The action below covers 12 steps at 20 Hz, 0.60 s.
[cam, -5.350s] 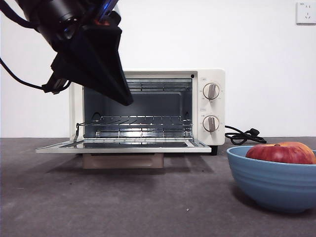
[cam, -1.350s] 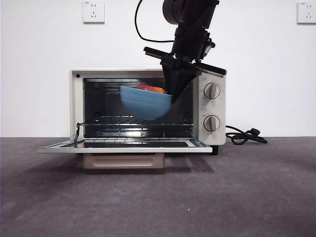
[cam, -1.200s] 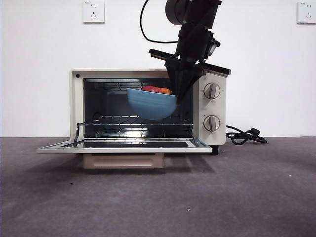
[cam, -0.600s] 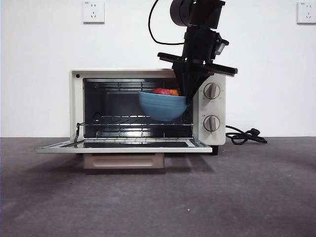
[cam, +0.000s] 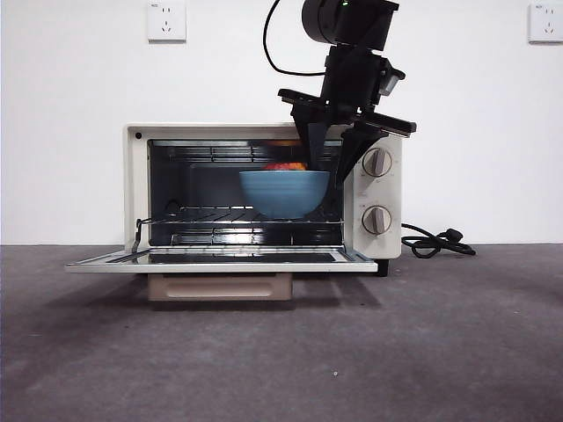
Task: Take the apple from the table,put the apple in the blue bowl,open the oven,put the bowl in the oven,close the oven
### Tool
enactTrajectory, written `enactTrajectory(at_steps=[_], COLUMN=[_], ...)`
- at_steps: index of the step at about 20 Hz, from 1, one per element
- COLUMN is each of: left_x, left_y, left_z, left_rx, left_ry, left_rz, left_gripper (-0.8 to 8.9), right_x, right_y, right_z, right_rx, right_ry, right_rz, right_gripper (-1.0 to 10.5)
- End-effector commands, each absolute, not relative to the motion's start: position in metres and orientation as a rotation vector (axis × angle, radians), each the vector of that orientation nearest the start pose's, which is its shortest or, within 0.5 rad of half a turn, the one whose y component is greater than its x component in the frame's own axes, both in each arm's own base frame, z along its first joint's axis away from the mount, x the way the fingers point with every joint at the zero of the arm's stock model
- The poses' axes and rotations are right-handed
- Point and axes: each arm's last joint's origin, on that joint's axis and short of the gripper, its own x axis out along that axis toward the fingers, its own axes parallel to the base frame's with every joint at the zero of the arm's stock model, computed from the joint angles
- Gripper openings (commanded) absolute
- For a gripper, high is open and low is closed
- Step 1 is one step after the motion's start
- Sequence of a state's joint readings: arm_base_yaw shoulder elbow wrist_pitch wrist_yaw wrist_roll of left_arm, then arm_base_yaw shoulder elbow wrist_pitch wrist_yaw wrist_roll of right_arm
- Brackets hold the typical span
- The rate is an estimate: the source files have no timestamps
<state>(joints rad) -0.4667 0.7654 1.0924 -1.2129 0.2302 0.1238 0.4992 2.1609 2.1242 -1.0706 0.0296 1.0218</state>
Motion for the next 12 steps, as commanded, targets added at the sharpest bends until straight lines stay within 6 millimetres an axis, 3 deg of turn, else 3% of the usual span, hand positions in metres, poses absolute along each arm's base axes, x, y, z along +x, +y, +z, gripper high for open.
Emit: enactTrajectory(at_steps=[1, 5, 12], left_x=[0.088, 0.088, 0.09], left_y=[-0.052, -0.052, -0.052], left_z=[0.347, 0.348, 0.348], left_rx=[0.223, 0.222, 0.184], left_ry=[0.852, 0.851, 0.849], left_rz=[-0.711, -0.711, -0.693], left_gripper=[-0.06, -0.06, -0.05], right_x=[0.4, 0.395, 0.372], right_y=[0.22, 0.218, 0.217], right_z=[0.283, 0.291, 0.334], right_rx=[0.592, 0.559, 0.398], right_ry=[1.183, 1.184, 1.077], right_rz=[-0.174, -0.155, -0.023], right_gripper=[1.9, 1.9, 1.9])
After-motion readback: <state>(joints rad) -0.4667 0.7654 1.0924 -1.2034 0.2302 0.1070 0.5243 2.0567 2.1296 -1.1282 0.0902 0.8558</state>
